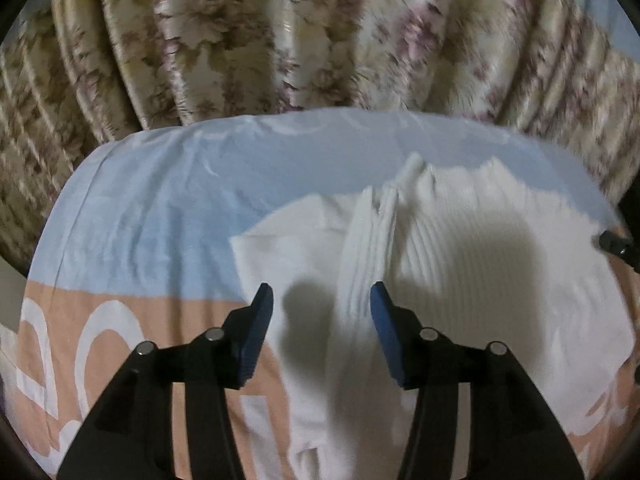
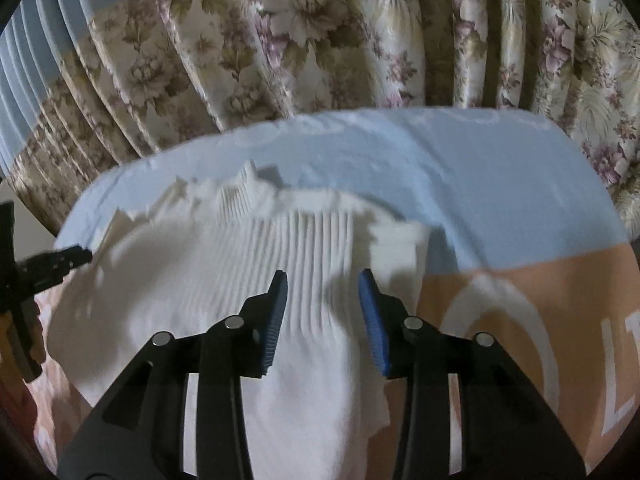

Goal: Fold small clothes

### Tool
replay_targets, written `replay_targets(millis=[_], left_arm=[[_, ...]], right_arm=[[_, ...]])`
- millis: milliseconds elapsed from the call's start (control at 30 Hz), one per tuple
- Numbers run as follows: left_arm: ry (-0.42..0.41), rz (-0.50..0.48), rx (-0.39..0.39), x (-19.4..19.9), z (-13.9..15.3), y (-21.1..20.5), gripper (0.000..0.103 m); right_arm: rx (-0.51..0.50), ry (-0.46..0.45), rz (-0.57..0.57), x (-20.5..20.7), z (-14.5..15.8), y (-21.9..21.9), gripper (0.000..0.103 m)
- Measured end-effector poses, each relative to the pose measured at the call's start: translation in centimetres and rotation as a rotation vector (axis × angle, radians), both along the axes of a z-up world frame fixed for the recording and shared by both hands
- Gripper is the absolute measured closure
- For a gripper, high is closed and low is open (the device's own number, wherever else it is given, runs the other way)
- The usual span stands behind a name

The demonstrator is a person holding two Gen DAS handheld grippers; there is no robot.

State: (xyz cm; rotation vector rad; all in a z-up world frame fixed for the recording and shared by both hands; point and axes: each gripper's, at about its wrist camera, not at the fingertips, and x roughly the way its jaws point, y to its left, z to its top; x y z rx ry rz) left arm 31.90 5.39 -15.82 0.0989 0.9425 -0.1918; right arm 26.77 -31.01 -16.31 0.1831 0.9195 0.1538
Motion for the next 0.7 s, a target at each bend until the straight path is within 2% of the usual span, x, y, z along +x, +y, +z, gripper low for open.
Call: replay_targets(millis=[67,133,233,267,300,433,467,533,633,700], left_arm=[[0.005,-0.016,0.003,0.3,-0.4,-0.8,0.053],[0.012,-0.027,0.020,0.5,-0.6,-1.6,0.063],[-0.014,-0.048,-0.014,-0.3,0.7,-1.9,0.063],[-0.021,-0.050,-0.021,-0.5,1.0,-2.0,0.063],[-0.018,-0.056,-0.031,-0.6,1.2,-2.0,0.063],[0.042,-0.058,-0.014,0.4,-0.3,-2.1,0.064],[0.046,-0.053,-0.011,0.7,-0.7,-2.0,0.067],[0.038,-0.023,-0.032,0.9,-0.7,-1.2,0.089],[0.041,0.012,-0.141,0.9,0.0,0.5,0.095],[0.037,0.032,-0.151,0.9,0.2,1.1,0.095]], right_arm=[[-0.005,0.011,-0.002,-0.2,-0.6,0.0,0.065],[-0.022,0.016,-0.002,0.0,-0.9,0.1,0.065],[-0.034,0.027,0.006,0.6,-1.0,0.2,0.066],[-0.042,0.026,0.016,0.7,-0.9,0.4,0.069],[-0.058,0.029,0.025,0.9,-0.9,0.6,0.082],[-0.135,0.017,0.039,1.3,-0.8,1.5,0.096],[-0.146,0.001,0.029,1.3,-0.7,1.5,0.096],[-0.144,-0.019,0.022,1.2,-0.4,1.2,0.096],[-0.148,-0.071,0.010,0.8,0.6,0.7,0.096],[-0.139,-0.087,-0.006,0.9,1.0,0.3,0.096]])
